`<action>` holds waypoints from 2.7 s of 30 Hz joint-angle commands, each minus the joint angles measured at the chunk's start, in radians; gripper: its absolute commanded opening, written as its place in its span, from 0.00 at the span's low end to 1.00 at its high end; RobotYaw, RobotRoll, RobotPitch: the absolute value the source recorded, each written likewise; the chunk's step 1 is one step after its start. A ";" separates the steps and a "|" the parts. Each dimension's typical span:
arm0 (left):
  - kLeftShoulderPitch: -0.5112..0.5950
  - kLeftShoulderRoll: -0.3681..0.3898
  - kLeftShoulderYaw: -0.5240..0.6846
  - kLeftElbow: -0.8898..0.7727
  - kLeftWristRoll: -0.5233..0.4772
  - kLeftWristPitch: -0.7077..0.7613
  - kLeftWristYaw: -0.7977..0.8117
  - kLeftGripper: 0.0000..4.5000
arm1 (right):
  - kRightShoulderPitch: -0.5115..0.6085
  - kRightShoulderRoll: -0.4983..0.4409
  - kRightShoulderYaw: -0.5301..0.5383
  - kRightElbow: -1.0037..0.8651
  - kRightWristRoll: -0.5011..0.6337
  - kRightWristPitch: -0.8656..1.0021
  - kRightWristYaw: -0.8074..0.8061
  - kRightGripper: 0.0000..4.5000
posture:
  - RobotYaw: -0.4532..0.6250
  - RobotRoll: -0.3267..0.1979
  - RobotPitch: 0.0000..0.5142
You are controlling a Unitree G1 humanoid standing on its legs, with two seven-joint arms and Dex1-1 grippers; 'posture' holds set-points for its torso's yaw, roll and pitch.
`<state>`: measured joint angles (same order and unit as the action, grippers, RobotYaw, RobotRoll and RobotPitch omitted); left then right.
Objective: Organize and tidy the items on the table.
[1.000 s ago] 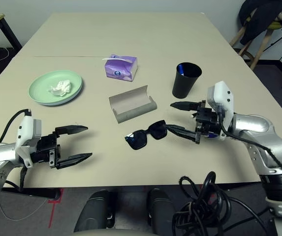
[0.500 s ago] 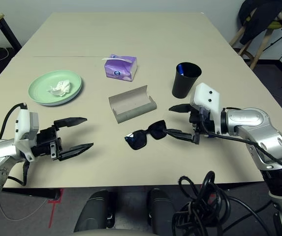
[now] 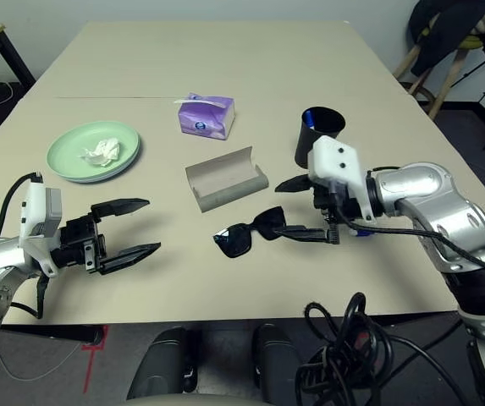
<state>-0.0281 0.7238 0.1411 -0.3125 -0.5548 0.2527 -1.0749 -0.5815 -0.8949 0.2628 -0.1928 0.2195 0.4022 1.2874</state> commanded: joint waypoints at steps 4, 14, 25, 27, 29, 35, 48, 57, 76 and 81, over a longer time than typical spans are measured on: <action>0.002 0.000 -0.009 -0.045 -0.013 0.018 0.007 0.99 | -0.143 0.051 0.071 0.063 -0.046 0.034 0.049 1.00 | 0.55 0.62 0.19; 0.016 -0.014 -0.015 -0.080 -0.012 0.032 0.041 0.99 | -0.353 0.117 0.257 0.154 -0.196 -0.030 0.202 1.00 | 0.58 0.62 0.21; 0.018 -0.022 -0.013 -0.096 -0.012 0.034 0.064 0.99 | -0.431 0.198 0.347 0.272 -0.339 -0.147 0.274 1.00 | 0.60 0.62 0.20; 0.016 -0.023 -0.010 -0.098 -0.015 0.037 0.070 0.99 | -0.431 0.209 0.353 0.286 -0.357 -0.166 0.284 1.00 | 0.60 0.62 0.20; 0.016 -0.024 -0.008 -0.099 -0.018 0.038 0.073 0.99 | -0.431 0.216 0.355 0.295 -0.368 -0.182 0.292 1.00 | 0.60 0.62 0.20; 0.015 -0.020 -0.010 -0.102 -0.016 0.037 0.076 0.99 | -0.426 0.227 0.365 0.314 -0.409 -0.229 0.311 1.00 | 0.61 0.62 0.20; 0.016 -0.030 -0.027 -0.105 -0.007 0.034 0.087 0.99 | -0.395 0.254 0.377 0.298 -0.475 -0.230 0.316 1.00 | 0.62 0.62 0.20; 0.021 -0.035 -0.031 -0.101 0.001 0.026 0.089 0.99 | -0.361 0.263 0.377 0.265 -0.518 -0.221 0.310 1.00 | 0.63 0.62 0.20; 0.025 -0.042 -0.041 -0.081 0.008 0.008 0.079 0.99 | -0.276 0.252 0.371 0.126 -0.619 -0.098 0.283 1.00 | 0.61 0.62 0.22; 0.023 -0.039 -0.045 -0.076 0.007 0.007 0.072 0.99 | -0.252 0.247 0.372 0.081 -0.643 -0.040 0.276 1.00 | 0.60 0.62 0.24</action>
<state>-0.0132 0.6836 0.1096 -0.3859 -0.5539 0.2684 -0.9906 -0.8443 -0.6383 0.6258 -0.0833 -0.4149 0.3450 1.5653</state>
